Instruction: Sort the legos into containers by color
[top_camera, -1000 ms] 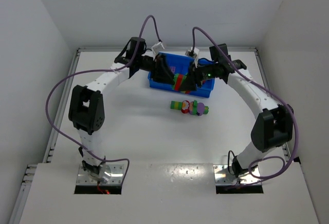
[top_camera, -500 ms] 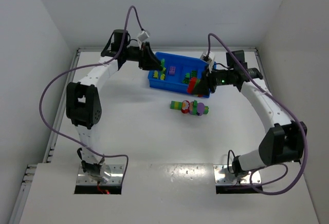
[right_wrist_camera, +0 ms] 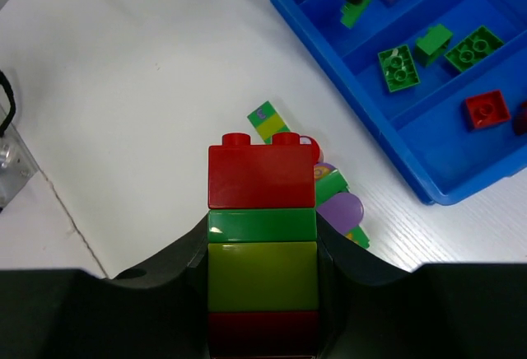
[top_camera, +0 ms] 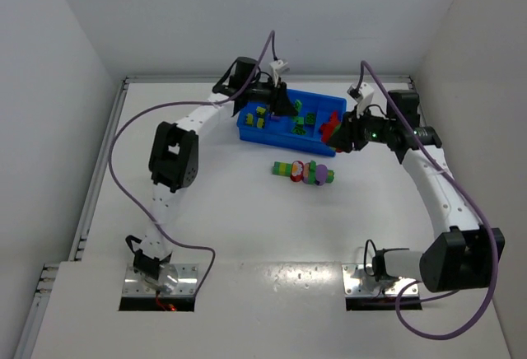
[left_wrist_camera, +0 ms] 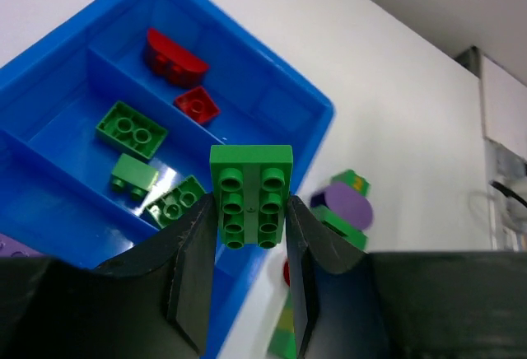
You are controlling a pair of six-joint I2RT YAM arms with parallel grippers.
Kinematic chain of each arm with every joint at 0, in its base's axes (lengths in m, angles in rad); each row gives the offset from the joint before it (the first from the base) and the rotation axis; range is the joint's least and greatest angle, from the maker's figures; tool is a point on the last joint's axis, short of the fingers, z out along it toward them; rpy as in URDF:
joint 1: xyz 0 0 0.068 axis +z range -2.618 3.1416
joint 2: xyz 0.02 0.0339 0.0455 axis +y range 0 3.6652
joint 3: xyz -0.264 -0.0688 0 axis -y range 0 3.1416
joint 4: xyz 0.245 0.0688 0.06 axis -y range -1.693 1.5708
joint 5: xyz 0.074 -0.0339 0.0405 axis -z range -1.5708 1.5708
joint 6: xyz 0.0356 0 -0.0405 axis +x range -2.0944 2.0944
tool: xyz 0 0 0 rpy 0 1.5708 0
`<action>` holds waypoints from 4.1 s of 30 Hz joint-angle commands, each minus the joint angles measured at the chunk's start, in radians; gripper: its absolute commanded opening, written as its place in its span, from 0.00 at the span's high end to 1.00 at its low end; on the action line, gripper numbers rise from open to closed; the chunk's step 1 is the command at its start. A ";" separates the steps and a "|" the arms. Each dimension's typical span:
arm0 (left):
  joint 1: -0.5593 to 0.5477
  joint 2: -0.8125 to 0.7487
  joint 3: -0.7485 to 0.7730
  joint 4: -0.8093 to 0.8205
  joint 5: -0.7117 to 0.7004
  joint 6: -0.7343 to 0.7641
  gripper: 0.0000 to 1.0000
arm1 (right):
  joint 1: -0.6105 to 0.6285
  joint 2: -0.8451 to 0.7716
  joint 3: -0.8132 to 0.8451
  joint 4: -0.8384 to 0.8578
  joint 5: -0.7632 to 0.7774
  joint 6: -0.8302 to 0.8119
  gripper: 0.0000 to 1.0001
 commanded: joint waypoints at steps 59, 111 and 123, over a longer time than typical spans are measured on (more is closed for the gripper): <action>-0.067 -0.296 -0.182 0.087 0.606 -0.061 0.25 | 0.171 0.235 0.231 0.071 -0.307 -0.040 0.95; -0.053 -0.019 0.053 0.263 0.106 -0.198 0.95 | 0.111 -0.015 0.032 -0.066 -0.095 -0.097 0.94; -0.133 0.256 0.283 0.351 -0.078 -0.265 0.87 | 0.073 -0.042 0.061 -0.162 -0.032 -0.086 0.94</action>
